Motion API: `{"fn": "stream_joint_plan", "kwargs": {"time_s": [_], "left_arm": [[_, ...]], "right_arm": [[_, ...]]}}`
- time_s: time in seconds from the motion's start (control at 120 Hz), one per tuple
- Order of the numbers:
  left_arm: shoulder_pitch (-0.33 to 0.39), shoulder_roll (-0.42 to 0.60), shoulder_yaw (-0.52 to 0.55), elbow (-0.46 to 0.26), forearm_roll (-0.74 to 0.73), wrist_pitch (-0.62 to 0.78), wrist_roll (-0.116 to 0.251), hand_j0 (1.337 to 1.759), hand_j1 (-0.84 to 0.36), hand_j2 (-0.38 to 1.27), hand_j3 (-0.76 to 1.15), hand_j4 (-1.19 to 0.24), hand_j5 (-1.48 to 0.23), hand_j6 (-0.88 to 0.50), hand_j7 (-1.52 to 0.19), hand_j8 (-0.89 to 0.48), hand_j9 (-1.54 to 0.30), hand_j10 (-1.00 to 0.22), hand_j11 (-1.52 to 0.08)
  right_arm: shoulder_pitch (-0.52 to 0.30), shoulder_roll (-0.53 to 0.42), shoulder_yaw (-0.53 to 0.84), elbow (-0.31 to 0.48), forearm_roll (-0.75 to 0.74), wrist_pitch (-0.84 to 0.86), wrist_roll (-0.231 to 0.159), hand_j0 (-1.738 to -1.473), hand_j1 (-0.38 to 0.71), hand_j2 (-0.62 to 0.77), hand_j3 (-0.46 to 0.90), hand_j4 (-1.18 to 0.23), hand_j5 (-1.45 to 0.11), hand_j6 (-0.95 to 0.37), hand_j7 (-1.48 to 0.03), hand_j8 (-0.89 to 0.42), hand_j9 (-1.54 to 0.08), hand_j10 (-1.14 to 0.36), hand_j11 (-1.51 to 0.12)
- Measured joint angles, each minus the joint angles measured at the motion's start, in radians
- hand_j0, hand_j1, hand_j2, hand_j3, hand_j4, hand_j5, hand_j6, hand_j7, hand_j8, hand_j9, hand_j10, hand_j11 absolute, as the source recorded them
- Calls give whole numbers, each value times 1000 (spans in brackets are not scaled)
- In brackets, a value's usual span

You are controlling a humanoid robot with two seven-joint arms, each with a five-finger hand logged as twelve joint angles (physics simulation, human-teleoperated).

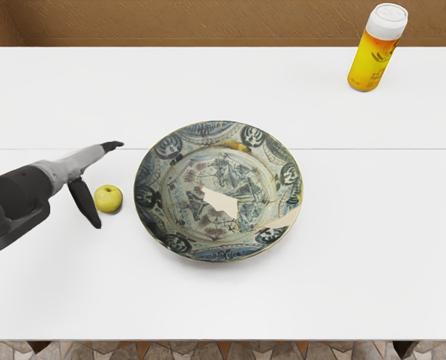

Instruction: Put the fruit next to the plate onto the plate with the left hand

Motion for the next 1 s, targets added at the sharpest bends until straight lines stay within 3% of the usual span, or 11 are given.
{"fn": "stream_joint_plan", "kwargs": {"time_s": [0.35,0.75,1.0], "left_arm": [[19,-48,25,10,24,87,0,1658,303,11,0,-45,-54,-47,-53,-47,-53,-45,-53],[55,-60,31,51,24,117,0,1658,116,43,0,-201,-256,-203,-256,-202,-256,-201,-256],[58,-68,33,77,35,155,0,1658,61,52,0,-247,-315,-248,-315,-248,-315,-246,-315]], "right_arm": [[4,0,0,0,0,0,0,-1658,-349,0,0,0,0,0,0,0,0,0,0],[6,0,0,1,1,0,-1,-1658,-349,0,0,0,0,0,0,0,0,0,0],[7,0,0,2,0,1,-1,-1658,-349,0,0,0,0,0,0,0,0,0,0]]}}
